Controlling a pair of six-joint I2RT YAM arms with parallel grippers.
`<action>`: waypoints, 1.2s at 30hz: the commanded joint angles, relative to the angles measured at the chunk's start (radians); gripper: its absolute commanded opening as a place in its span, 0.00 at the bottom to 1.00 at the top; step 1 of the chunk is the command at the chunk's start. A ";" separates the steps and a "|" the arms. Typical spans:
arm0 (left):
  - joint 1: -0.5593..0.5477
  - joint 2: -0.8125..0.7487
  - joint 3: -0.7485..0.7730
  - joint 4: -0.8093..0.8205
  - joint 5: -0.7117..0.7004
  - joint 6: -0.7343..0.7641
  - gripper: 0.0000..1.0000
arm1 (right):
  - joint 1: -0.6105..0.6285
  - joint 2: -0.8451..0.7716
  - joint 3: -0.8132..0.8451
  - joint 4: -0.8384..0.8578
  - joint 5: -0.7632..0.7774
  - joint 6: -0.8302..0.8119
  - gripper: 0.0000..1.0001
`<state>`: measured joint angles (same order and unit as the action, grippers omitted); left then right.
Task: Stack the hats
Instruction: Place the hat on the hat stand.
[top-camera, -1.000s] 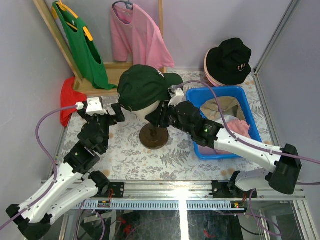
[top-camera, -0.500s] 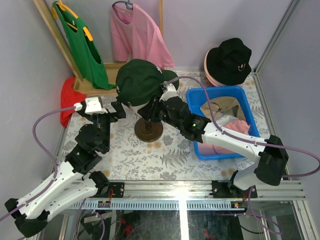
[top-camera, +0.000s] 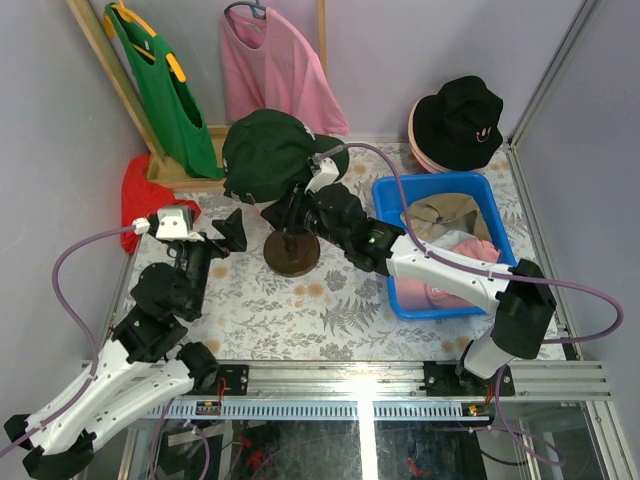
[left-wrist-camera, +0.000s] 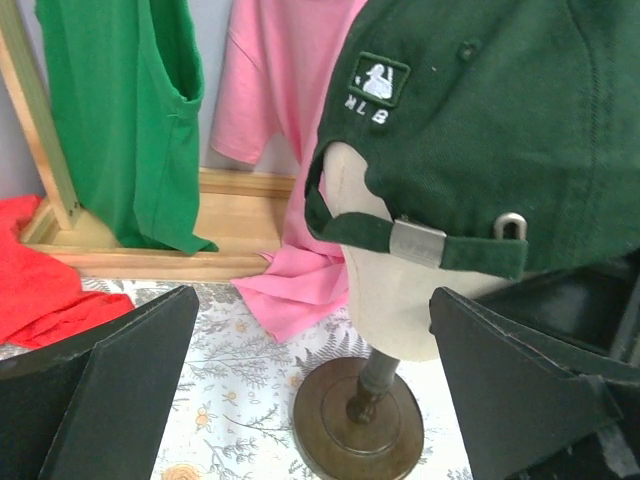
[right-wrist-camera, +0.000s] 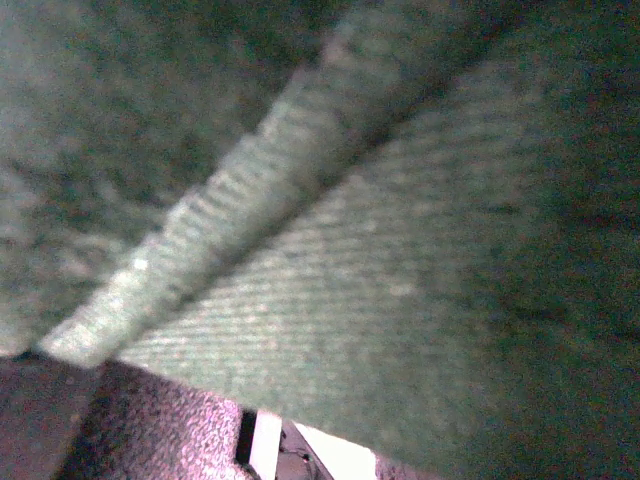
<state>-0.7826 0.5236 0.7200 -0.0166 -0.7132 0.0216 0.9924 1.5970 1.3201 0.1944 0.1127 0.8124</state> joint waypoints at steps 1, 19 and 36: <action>-0.006 -0.063 -0.011 -0.103 0.068 -0.079 1.00 | 0.006 0.006 0.065 0.062 0.010 -0.001 0.36; -0.007 -0.018 0.044 -0.053 -0.108 -0.578 0.97 | 0.008 -0.248 -0.180 -0.032 0.001 -0.011 0.42; -0.005 -0.071 -0.015 -0.111 -0.363 -1.243 0.84 | -0.213 -0.542 -0.203 -0.184 -0.016 0.029 0.47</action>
<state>-0.7849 0.4530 0.7383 -0.1844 -1.0012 -1.0882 0.8902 1.0698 1.0767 0.0109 0.1596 0.7818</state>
